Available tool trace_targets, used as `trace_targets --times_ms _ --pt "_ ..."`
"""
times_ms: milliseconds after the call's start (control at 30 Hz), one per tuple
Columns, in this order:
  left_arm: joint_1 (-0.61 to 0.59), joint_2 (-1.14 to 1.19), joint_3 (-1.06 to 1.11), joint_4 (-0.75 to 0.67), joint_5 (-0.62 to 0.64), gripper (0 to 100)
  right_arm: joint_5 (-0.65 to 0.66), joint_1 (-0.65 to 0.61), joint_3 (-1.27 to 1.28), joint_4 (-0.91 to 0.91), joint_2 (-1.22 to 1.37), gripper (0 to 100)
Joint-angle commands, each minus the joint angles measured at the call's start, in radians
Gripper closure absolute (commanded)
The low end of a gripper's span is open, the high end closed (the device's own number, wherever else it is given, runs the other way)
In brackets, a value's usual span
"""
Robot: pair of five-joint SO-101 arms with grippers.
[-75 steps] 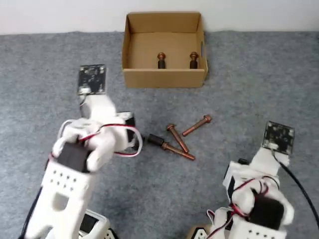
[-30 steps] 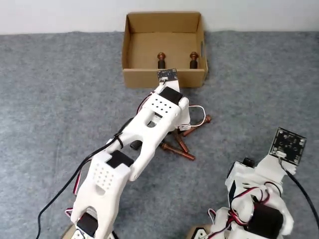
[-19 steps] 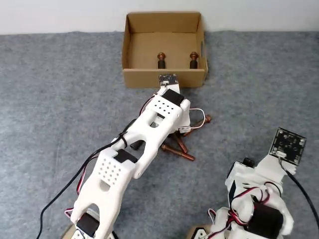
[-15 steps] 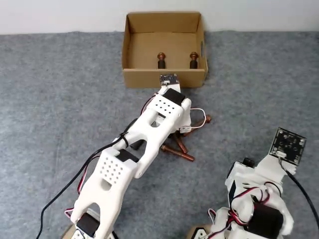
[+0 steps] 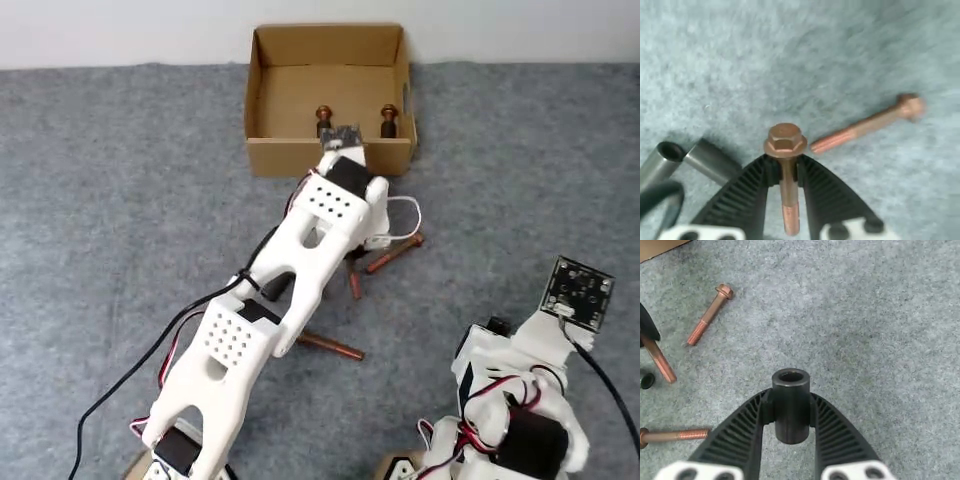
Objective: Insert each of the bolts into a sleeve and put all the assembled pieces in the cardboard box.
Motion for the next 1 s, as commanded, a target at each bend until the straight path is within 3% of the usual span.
trace_targets --times_ms 0,467,767,967 --pt "-0.005 -0.137 -0.088 0.029 0.009 100 0.031 0.002 -0.015 -0.008 -0.007 99.1" --pt "0.0 -0.568 0.054 0.031 -0.069 100 0.112 -0.002 -0.015 -0.004 -0.007 99.1" --pt "0.0 -0.824 0.326 0.025 -0.107 100 0.06 -0.239 -0.008 -0.12 -0.007 99.1" --pt "-0.005 -1.011 0.564 -0.075 -0.106 100 0.037 -0.401 0.048 -0.209 -0.007 99.1"
